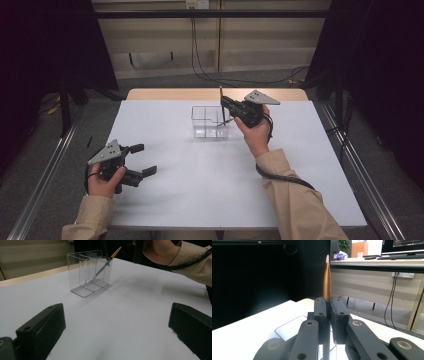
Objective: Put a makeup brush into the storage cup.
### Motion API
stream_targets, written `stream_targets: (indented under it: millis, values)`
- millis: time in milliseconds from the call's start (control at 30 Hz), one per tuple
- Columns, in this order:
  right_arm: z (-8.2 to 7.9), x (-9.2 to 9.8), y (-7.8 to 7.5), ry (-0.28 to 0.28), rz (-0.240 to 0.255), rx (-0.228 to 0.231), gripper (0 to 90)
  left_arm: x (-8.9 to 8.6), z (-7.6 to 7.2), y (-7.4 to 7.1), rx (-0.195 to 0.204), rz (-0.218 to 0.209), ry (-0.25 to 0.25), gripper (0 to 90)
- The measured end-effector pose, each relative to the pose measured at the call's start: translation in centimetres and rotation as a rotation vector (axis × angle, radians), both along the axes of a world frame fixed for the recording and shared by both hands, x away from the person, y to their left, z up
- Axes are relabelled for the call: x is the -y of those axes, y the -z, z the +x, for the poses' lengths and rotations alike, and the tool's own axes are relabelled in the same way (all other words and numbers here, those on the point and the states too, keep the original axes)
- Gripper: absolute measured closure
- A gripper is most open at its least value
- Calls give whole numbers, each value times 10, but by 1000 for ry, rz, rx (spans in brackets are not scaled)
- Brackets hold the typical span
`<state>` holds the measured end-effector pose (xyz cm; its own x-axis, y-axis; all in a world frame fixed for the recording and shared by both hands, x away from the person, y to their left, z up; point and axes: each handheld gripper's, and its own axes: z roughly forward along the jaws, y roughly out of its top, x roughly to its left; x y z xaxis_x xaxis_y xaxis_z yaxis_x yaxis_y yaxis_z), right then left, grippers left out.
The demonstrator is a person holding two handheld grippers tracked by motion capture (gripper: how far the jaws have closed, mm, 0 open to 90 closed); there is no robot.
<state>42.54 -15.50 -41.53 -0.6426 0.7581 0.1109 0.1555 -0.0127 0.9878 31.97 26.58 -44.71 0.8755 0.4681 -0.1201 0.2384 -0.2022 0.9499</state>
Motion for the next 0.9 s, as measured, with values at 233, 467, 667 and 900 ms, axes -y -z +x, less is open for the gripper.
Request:
stream_targets:
  millis: [233,467,667,900]
  values:
    - [-2,3,3,3,-2,-7,845,0,0,0,1,0,-2,9]
    - [-3,2,4,3,-8,-14,845,0,0,-1,2,0,-1,9]
    - [-5,3,7,1,-14,-21,845,1,0,-1,3,3,-6,9]
    - [-7,4,6,-1,-15,-23,843,1,0,-1,3,4,-8,9]
